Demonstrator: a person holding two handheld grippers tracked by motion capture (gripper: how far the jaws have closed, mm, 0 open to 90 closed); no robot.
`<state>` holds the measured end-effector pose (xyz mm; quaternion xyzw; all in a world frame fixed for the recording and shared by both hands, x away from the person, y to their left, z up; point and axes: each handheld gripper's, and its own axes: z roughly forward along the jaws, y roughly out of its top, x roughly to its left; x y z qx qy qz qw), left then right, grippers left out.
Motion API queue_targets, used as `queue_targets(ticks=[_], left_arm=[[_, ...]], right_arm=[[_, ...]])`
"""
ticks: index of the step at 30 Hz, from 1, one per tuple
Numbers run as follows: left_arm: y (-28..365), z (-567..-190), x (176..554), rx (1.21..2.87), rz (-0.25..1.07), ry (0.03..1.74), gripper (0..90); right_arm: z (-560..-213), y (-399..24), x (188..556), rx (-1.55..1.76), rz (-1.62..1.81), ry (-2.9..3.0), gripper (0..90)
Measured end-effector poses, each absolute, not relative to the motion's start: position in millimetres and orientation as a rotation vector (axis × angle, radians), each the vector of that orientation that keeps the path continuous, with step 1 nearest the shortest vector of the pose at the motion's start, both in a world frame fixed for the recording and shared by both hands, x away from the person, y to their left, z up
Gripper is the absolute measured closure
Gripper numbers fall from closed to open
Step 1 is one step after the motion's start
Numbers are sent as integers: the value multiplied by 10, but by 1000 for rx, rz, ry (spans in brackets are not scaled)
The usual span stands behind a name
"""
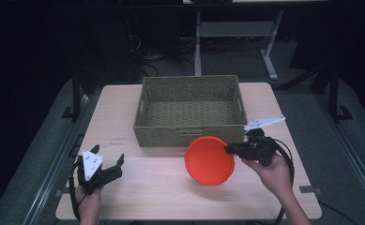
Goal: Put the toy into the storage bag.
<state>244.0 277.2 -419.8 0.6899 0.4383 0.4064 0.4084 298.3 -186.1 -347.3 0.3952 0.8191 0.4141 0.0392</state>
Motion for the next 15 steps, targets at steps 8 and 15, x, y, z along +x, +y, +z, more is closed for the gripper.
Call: queue_targets(ticks=[8,15], left_arm=[[2793,-4194,2437,1737,1024,1106,127],[2824,-4192,2446,1727,1026,1119,127]], right_arm=[[-3277,-1801,3133,1180,1207,2552,822],[-3138,-1830,3242,1192,1196,2550,822]])
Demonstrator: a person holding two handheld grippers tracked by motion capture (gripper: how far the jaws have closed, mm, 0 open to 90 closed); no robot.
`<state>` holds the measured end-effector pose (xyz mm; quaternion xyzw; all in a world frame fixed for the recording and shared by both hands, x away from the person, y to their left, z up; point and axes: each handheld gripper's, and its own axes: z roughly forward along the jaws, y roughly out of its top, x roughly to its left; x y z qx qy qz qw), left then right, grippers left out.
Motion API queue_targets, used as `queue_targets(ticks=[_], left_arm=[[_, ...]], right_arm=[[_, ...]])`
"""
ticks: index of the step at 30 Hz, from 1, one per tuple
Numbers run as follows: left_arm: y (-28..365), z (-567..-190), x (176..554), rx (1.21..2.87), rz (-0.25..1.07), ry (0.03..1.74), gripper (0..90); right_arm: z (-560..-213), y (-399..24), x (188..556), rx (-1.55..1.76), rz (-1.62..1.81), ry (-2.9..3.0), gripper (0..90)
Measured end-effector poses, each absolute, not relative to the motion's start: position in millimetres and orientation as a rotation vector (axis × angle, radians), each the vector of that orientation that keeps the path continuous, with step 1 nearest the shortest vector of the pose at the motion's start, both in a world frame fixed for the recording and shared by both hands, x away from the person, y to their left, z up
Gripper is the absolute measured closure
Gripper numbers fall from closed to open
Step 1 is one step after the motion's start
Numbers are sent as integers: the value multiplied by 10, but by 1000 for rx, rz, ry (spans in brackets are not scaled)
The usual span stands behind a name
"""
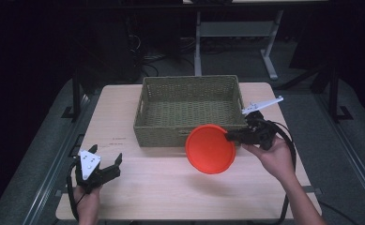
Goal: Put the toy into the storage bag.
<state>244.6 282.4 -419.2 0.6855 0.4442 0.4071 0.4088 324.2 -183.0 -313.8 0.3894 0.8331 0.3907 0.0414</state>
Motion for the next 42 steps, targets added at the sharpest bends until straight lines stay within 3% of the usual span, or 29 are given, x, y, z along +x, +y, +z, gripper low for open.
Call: queue_targets(ticks=[25,42], left_arm=[[2838,-4190,2442,1721,1027,1128,127],[2833,-4199,2449,1708,1022,1131,127]], right_arm=[[-2516,-1956,3662,1245,1241,2457,822],[-2352,-1801,4073,1293,1236,2445,821]])
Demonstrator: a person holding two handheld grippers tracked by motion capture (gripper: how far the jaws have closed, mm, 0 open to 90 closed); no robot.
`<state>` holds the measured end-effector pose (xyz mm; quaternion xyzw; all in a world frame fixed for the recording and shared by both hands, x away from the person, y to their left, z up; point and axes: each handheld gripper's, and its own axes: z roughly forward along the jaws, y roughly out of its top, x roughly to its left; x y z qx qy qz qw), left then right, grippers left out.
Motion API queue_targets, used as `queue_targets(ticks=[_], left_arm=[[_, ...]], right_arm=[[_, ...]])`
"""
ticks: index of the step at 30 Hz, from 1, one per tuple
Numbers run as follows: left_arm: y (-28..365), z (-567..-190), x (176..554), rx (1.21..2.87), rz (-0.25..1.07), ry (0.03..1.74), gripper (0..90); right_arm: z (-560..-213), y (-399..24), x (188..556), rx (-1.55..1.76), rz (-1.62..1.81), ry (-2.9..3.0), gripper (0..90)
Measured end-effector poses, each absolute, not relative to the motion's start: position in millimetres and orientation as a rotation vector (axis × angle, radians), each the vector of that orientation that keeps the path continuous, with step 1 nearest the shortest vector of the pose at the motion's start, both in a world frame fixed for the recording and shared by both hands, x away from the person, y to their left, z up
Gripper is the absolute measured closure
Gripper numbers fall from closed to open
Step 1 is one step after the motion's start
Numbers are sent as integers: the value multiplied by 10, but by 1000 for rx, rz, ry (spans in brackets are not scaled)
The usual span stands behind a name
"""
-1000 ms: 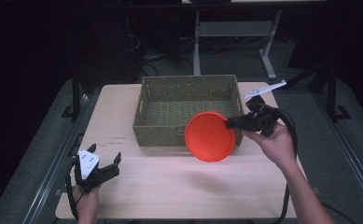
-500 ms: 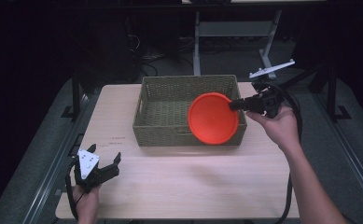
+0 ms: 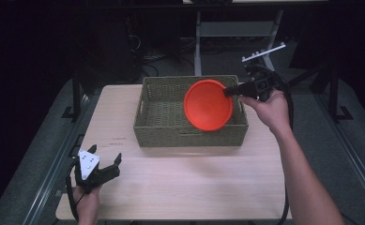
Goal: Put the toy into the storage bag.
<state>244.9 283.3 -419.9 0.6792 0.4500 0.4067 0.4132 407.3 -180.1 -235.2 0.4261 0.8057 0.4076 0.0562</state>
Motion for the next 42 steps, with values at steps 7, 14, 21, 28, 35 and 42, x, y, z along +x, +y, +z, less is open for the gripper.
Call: queue_targets(ticks=[7,14,21,28,35,42], left_arm=[[2824,-4195,2445,1721,1026,1120,127],[2827,-4198,2456,1726,1022,1123,127],[2814,-4202,2462,1735,1017,1114,127],[2812,-4208,2468,1730,1013,1108,127],[2802,-4212,2478,1733,1006,1105,127],[2801,-4212,2476,1733,1008,1105,127]], right_arm=[[-2363,-1763,4270,1353,1205,2436,821],[-2377,-1756,4394,1386,1188,2406,821],[-2472,-1717,4534,1439,1144,2391,821],[-2562,-1696,4619,1486,1127,2364,821],[-2711,-1614,4712,1481,1044,2365,821],[-2781,-1569,4776,1487,1018,2360,821]])
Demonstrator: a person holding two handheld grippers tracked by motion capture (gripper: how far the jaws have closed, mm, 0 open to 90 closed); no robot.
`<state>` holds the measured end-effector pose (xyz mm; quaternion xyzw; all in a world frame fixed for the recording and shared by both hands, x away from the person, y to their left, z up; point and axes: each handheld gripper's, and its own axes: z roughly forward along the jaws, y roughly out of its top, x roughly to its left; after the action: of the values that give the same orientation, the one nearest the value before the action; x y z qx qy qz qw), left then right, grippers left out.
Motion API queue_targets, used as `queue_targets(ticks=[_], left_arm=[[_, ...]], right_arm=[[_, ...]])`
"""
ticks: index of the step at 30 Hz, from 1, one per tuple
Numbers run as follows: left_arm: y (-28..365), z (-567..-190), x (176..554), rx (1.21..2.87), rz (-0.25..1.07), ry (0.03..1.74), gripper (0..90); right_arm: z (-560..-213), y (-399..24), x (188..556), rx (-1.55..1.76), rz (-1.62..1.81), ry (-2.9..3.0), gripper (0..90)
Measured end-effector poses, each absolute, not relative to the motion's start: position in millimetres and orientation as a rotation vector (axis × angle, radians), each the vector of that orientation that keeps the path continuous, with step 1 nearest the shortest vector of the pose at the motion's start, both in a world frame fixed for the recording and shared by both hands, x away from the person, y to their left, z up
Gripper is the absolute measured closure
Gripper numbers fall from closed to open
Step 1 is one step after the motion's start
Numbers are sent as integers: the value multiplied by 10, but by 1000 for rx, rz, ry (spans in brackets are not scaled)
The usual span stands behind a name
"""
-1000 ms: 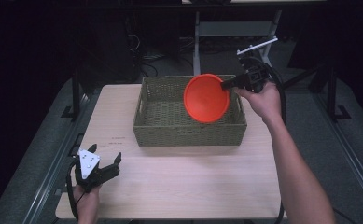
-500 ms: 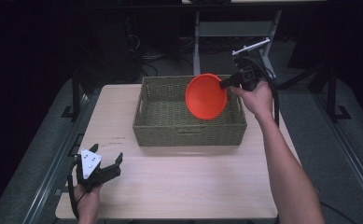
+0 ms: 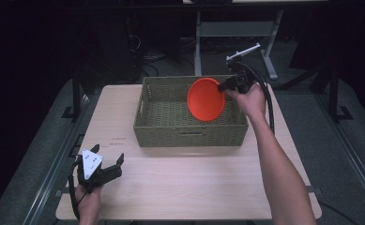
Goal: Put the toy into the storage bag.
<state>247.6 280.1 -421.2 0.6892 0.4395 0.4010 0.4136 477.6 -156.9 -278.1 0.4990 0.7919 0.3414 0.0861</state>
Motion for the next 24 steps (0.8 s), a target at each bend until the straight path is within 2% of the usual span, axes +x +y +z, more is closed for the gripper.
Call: queue_targets(ticks=[24], left_arm=[[2811,-4202,2469,1740,1014,1105,127]], right_arm=[[-3225,-1520,4887,1585,944,2378,819]])
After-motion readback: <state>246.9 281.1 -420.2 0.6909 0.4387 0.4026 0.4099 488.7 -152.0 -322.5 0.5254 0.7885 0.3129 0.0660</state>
